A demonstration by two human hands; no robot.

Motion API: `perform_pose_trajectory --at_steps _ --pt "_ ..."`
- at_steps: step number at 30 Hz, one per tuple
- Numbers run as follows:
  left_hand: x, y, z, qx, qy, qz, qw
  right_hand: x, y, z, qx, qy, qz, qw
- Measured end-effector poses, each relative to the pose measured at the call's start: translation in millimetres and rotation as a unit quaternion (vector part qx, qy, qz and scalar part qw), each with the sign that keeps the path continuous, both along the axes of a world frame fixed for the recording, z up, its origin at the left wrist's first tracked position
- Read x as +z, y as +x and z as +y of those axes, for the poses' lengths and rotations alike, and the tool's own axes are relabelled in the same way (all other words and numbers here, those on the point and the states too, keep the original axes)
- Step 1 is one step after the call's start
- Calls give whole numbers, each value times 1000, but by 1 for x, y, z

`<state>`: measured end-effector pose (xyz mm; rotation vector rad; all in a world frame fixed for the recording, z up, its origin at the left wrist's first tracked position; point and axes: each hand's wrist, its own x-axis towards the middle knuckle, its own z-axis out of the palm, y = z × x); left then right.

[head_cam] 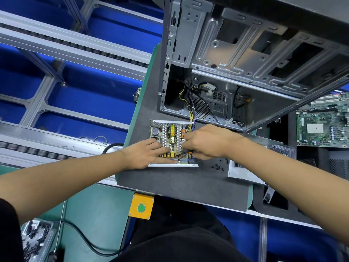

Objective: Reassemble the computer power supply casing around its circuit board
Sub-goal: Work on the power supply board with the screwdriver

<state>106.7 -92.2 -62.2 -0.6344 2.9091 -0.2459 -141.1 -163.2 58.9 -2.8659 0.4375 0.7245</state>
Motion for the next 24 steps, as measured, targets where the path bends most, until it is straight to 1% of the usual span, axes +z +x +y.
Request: perform_pose_trajectory --at_steps 4,9,15,24 --pt "3 0 -1 -9 -14 3 1000 1 1 1 18 -12 7 1000" --pt "5 0 0 -12 -13 3 1000 2 1 0 17 -13 8 1000" --pt "4 1 0 -14 -4 -12 1000 1 1 0 9 -7 4 1000" --pt "-1 1 1 0 16 -6 1000 2 2 1 7 -3 4 1000"
